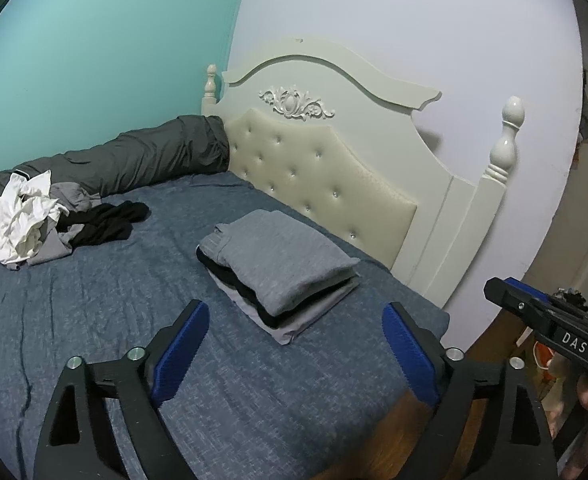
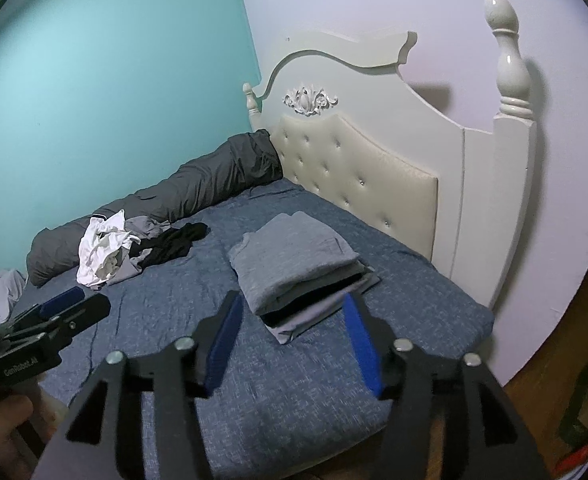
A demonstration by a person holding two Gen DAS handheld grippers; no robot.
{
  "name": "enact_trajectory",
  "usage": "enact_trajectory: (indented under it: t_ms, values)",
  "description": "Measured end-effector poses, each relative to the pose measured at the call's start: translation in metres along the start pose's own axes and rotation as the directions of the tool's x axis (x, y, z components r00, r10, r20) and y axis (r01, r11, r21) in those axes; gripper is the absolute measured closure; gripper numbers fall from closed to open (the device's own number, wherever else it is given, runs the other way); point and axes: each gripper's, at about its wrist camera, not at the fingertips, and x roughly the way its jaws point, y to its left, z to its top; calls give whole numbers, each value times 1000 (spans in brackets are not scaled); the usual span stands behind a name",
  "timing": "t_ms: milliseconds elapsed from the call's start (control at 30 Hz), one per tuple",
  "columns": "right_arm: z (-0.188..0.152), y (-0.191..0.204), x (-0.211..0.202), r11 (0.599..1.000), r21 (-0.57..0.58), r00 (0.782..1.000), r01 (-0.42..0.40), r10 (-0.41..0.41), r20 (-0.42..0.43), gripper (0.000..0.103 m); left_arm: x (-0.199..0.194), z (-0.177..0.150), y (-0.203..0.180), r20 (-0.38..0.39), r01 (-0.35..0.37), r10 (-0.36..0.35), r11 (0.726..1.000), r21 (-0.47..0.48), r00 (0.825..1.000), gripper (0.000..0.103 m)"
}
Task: Fold clothes
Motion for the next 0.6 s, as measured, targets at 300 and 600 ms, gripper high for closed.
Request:
enact_trajectory:
  t_ms: [300, 600]
  values:
    - [-14, 6, -15, 999, -5, 999, 44, -44, 3, 22, -17, -7, 0, 6, -1, 1, 1000, 26, 1000, 0]
    - [-24, 12, -27, 999, -16, 998, 52, -52, 18, 1, -28, -15, -2, 9, 1, -1, 999, 48, 1000, 0]
